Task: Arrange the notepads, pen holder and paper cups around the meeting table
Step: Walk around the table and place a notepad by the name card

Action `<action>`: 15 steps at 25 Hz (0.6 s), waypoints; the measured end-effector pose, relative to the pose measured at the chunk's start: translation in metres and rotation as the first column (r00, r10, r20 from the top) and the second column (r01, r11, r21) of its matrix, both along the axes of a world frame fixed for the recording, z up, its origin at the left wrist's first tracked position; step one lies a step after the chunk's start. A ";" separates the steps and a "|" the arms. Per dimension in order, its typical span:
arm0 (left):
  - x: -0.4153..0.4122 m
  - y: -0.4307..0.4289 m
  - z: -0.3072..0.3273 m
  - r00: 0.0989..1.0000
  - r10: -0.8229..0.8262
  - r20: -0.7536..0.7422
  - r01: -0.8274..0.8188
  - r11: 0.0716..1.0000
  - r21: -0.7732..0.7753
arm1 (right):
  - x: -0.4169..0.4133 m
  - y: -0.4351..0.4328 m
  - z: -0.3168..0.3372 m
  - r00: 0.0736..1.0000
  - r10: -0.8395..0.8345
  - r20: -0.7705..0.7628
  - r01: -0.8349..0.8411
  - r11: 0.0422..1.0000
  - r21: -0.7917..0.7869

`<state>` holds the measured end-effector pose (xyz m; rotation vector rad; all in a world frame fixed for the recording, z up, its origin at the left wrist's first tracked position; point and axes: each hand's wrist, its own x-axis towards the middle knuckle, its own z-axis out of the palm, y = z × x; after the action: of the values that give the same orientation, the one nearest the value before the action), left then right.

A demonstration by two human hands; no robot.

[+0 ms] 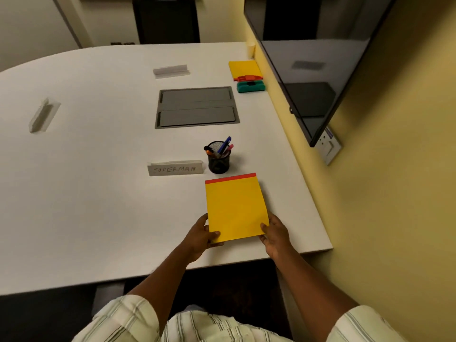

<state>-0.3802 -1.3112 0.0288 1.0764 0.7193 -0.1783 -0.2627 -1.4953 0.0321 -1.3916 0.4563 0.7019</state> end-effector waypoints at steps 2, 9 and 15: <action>0.023 -0.001 0.004 0.997 -0.063 0.033 0.063 0.998 -0.015 | 0.013 -0.006 0.000 0.994 -0.108 0.022 0.107 0.993 0.042; 0.095 0.003 0.020 0.986 -0.127 0.103 0.137 0.987 -0.087 | 0.038 0.015 0.010 0.790 -0.596 -0.145 0.610 0.742 0.278; 0.132 0.013 0.030 0.960 -0.241 0.144 0.240 0.970 0.025 | 0.035 0.055 0.020 0.782 -0.612 -0.120 0.608 0.705 0.365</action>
<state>-0.2482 -1.2978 0.0584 1.1707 0.4559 -0.3018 -0.2278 -1.4401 0.0523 -0.7841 0.6894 0.2083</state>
